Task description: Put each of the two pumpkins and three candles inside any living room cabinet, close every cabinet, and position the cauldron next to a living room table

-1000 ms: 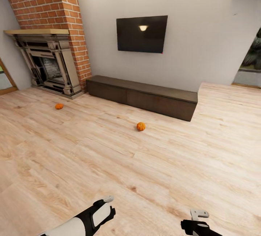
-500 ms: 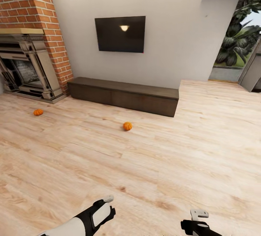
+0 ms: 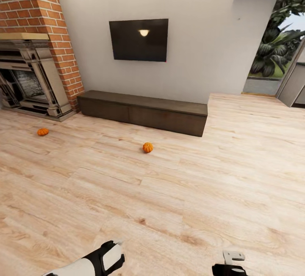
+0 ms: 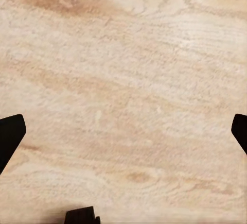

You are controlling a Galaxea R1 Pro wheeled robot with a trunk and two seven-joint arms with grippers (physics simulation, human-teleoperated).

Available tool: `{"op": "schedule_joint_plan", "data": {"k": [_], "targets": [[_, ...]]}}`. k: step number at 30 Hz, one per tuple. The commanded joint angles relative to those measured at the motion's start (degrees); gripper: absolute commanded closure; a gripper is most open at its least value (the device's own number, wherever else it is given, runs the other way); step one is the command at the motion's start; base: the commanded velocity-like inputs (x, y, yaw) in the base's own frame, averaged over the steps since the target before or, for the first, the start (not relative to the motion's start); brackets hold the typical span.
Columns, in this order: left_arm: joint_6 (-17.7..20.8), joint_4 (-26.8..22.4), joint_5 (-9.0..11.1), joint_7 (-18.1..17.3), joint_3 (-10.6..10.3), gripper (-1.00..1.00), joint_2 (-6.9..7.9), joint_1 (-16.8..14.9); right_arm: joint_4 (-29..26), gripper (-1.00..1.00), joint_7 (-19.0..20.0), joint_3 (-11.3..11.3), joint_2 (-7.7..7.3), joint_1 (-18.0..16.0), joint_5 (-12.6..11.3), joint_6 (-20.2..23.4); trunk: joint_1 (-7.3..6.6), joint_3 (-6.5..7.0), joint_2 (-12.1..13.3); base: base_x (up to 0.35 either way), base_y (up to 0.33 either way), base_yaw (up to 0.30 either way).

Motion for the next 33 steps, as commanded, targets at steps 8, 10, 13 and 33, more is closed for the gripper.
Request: {"op": "schedule_joint_plan", "data": {"k": [8, 10, 13, 33], "targets": [[-6.1, 2.6, -0.1, 0.0, 0.0, -1.00, 0.30, 3.3, 0.2, -1.00, 0.0, 0.0, 0.10, 0.4, -0.7, -6.4, 0.00, 0.00, 0.0, 0.000, 0.000, 0.000], [-9.4, 3.6, -0.3, 0.0, 0.0, -1.00, 0.37, 4.7, 0.2, -1.00, 0.0, 0.0, 0.11, 1.5, -0.7, -7.1, 0.00, 0.00, 0.0, 0.000, 0.000, 0.000], [-12.5, 4.2, -0.5, -0.1, -0.1, -1.00, 0.66, 5.9, 0.2, -1.00, 0.0, -0.1, 0.11, 2.8, -0.7, -7.4, 0.00, -0.01, 0.0, 0.000, 0.000, 0.000], [-13.5, 4.3, -0.5, -0.4, 0.0, -1.00, 1.02, 6.9, 0.2, -1.00, 0.1, 0.0, 0.13, 4.7, -0.4, -7.5, 0.00, -0.09, 0.0, 0.072, 0.069, -0.125]]}}
